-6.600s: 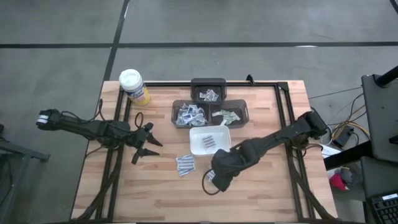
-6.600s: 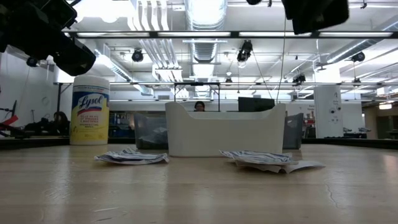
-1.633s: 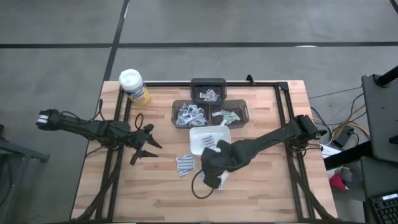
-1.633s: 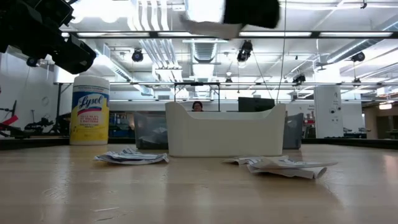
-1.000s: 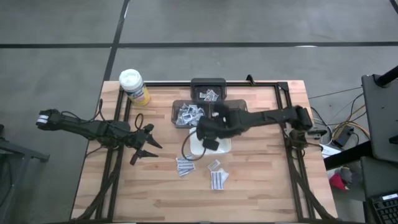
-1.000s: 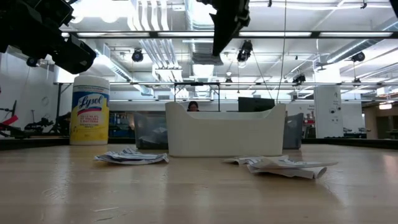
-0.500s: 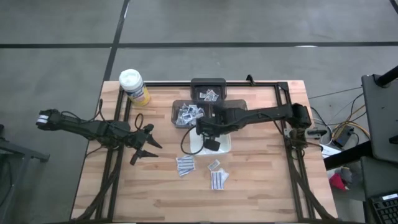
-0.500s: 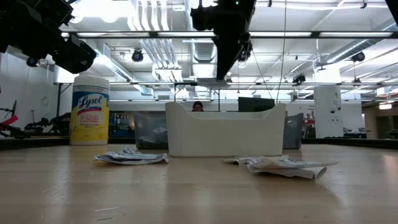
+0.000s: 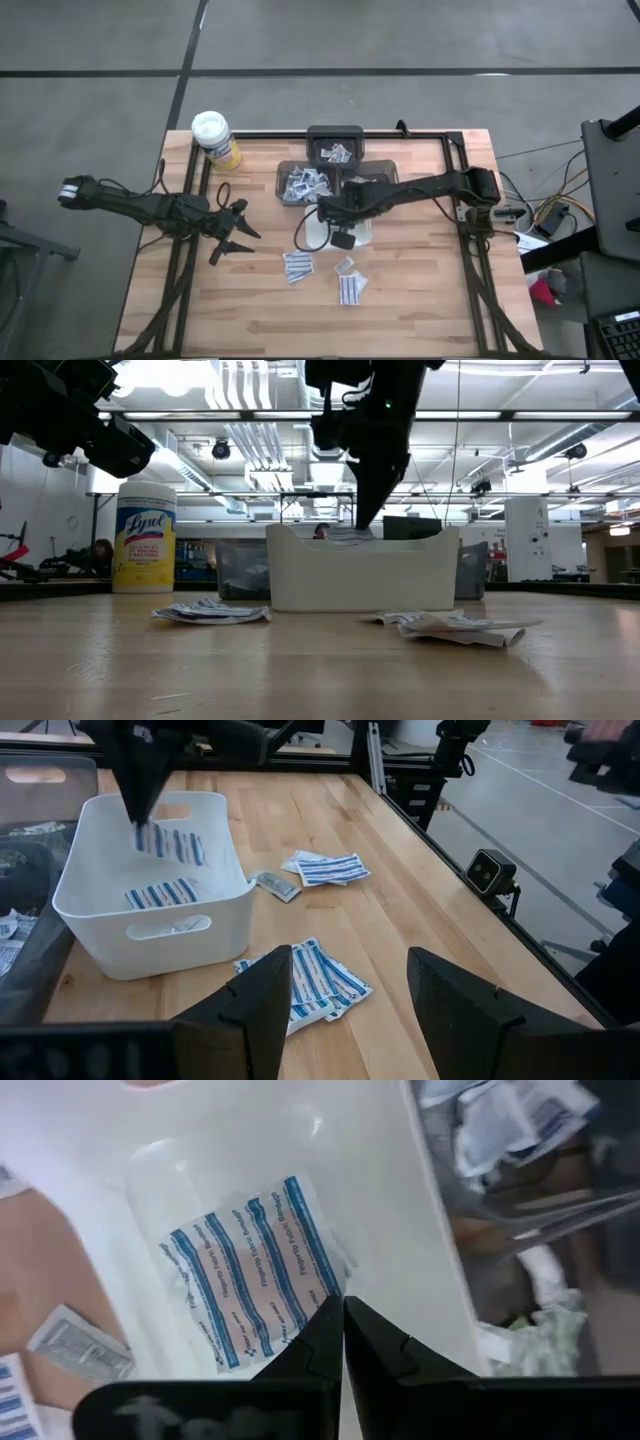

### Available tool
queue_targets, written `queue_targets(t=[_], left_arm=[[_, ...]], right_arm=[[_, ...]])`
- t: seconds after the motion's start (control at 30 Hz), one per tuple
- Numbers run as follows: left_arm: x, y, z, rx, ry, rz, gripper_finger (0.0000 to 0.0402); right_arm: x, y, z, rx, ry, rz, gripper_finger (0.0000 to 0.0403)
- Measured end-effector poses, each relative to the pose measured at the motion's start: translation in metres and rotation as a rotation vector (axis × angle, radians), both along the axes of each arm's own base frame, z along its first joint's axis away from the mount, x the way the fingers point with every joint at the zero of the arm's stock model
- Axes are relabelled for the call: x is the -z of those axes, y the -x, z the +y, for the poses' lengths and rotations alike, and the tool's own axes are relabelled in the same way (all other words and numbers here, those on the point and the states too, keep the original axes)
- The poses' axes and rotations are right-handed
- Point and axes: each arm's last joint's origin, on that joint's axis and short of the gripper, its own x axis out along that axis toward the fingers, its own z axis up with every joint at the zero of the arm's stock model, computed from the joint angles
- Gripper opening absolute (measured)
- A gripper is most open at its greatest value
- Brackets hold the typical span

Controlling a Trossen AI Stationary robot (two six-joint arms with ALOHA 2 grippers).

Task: Pick & Place First Aid Supplies
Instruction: Put the blue bandage into the white bin

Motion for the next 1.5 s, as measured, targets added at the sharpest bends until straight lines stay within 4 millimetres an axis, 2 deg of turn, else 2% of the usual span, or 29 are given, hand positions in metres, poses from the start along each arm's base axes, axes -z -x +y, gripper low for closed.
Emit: queue_targets(t=[0.37, 0.77, 1.5], left_arm=[[0.0, 0.0, 0.0, 0.0, 0.0, 0.0, 0.0197], [0.0, 0.0, 0.0, -0.001, 0.0, 0.0, 0.0197], [0.0, 0.0, 0.0, -0.001, 0.0, 0.0, 0.0197]], right_arm=[[0.03, 0.005, -0.003, 0.005, -0.04, -0.003, 0.0008], [0.045, 0.009, -0.013, 0.027, -0.037, 0.003, 0.0008], [0.054, 0.012, -0.015, 0.018, -0.077, -0.003, 0.0009]])
